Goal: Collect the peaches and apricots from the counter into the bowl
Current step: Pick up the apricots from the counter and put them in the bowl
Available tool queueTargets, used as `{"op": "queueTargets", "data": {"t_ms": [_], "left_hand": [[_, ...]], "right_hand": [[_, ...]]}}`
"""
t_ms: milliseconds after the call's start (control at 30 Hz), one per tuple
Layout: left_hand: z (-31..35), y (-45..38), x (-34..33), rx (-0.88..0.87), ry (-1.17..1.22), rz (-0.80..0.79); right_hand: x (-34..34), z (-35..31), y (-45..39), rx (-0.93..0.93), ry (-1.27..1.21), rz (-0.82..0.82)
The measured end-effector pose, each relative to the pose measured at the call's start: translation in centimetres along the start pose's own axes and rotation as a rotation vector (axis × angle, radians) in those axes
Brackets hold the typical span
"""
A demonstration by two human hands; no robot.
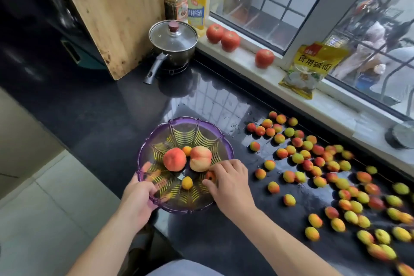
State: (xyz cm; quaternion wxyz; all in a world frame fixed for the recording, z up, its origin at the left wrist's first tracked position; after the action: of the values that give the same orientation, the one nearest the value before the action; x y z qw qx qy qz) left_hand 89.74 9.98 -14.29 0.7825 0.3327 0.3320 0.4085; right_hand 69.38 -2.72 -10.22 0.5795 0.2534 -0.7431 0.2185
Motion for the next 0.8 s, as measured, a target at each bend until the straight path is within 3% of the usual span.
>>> {"op": "queueTargets", "data": {"t_ms": [300, 500, 600, 800], "left_hand": [[0.0, 0.2, -0.1, -0.023, -0.018, -0.043], [0.1, -0.1, -1.5, -0.058, -0.056, -0.056], [0.7, -1.4, -2.3, -0.094, -0.036, -0.074], [2.6, -5.2, -4.9, -0.323, -0.053, -0.172]], "right_hand": [[2.1, 0.9, 3.6, -0.163, -0.215, 0.17], [1.2, 4.5, 7.5, -0.499, -0.314, 0.184], [0.9, 5.3, 8.7, -0.567, -0.299, 0.227], [1.9, 8.0, 4.7, -0.576, -0.233, 0.355]]}}
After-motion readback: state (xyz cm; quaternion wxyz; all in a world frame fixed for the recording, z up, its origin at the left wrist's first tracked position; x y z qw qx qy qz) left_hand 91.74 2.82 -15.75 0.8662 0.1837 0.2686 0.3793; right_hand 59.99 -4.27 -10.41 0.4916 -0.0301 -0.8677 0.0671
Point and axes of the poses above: each hand's wrist, its own y-axis away from the middle knuckle, its own x-axis out of the back of the hand, z = x × y, the point moved 3 cm from there along -y, towards the middle knuckle, and after that the axes turned 4 degrees about y, right-handed, at the moved point
